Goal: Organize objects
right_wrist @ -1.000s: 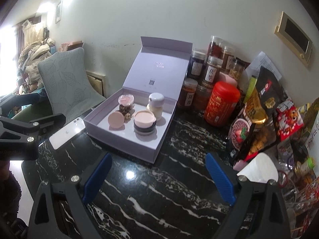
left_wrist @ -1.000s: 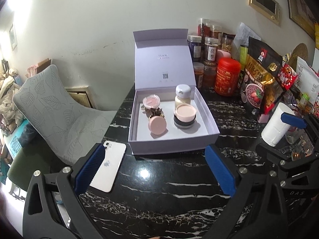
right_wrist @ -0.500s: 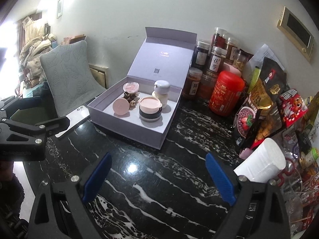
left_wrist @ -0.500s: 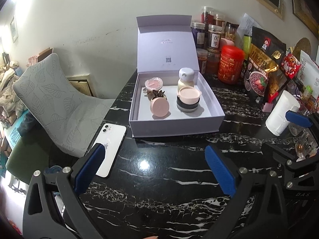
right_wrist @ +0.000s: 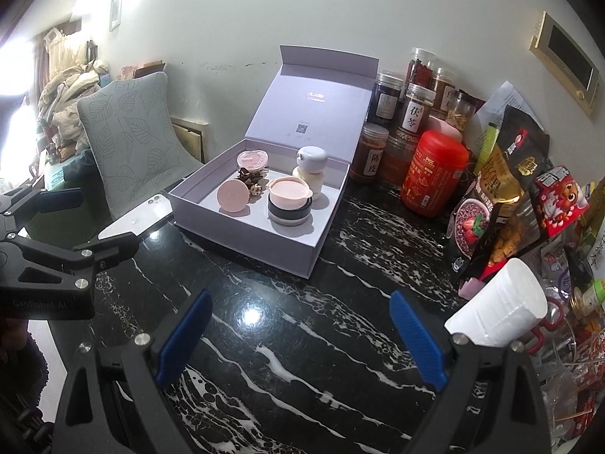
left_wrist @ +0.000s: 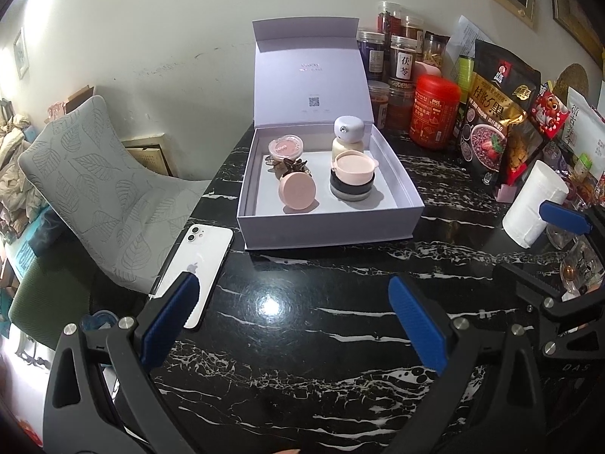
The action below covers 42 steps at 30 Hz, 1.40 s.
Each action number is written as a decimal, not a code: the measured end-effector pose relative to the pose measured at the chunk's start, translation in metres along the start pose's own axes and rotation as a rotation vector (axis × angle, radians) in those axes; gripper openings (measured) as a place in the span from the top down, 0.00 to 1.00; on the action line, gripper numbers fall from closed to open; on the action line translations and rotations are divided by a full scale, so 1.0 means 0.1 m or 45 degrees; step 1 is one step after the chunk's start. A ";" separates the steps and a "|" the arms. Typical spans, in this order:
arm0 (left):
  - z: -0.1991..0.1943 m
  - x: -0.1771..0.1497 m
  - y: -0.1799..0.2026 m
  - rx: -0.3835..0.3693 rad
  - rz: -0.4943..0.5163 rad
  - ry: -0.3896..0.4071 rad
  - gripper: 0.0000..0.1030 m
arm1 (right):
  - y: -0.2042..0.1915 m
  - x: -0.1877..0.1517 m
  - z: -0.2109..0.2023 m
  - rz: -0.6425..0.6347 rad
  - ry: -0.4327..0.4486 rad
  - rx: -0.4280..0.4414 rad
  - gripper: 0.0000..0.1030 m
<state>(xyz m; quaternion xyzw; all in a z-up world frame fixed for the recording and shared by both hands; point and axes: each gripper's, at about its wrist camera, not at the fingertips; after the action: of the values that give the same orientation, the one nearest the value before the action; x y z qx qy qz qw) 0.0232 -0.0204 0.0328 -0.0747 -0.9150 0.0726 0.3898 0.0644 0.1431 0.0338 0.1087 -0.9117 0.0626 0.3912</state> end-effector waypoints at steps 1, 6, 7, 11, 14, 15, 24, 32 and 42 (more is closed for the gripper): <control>0.00 0.00 0.01 -0.002 0.001 -0.002 0.02 | 0.00 0.00 0.00 0.000 0.000 0.001 0.07; 0.03 0.00 0.02 -0.006 0.008 -0.010 0.02 | 0.01 0.01 0.01 0.002 -0.007 -0.003 0.07; 0.03 0.00 0.02 -0.008 0.007 -0.011 0.02 | 0.02 0.01 0.01 0.003 -0.008 -0.003 0.07; 0.04 0.00 0.03 -0.005 0.006 -0.016 0.02 | 0.03 0.01 0.03 0.003 -0.011 -0.002 0.07; 0.05 0.00 0.03 -0.005 0.006 -0.016 0.02 | 0.03 0.01 0.02 0.004 -0.010 0.000 0.07; 0.05 0.00 0.03 -0.005 0.007 -0.016 0.02 | 0.03 0.02 0.03 0.004 -0.012 0.000 0.07; 0.10 0.01 0.04 -0.007 0.007 -0.024 0.02 | 0.05 0.02 0.06 0.005 -0.013 -0.001 0.07; 0.12 0.01 0.04 -0.005 0.007 -0.030 0.02 | 0.08 0.03 0.08 0.015 -0.018 0.003 0.07; 0.15 0.01 0.03 -0.008 0.000 -0.036 0.02 | 0.10 0.01 0.11 0.027 -0.025 0.006 0.07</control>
<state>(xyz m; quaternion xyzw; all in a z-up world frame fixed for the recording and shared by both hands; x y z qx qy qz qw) 0.0121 -0.0187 0.0232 -0.0749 -0.9207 0.0705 0.3766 0.0532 0.1506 0.0269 0.1005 -0.9164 0.0680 0.3814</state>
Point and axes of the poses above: each gripper's, at about its wrist camera, not at the fingertips, and z roughly the way its jaws point, y to its right, x to its top, and after that the axes turned 12 degrees about x, right-handed
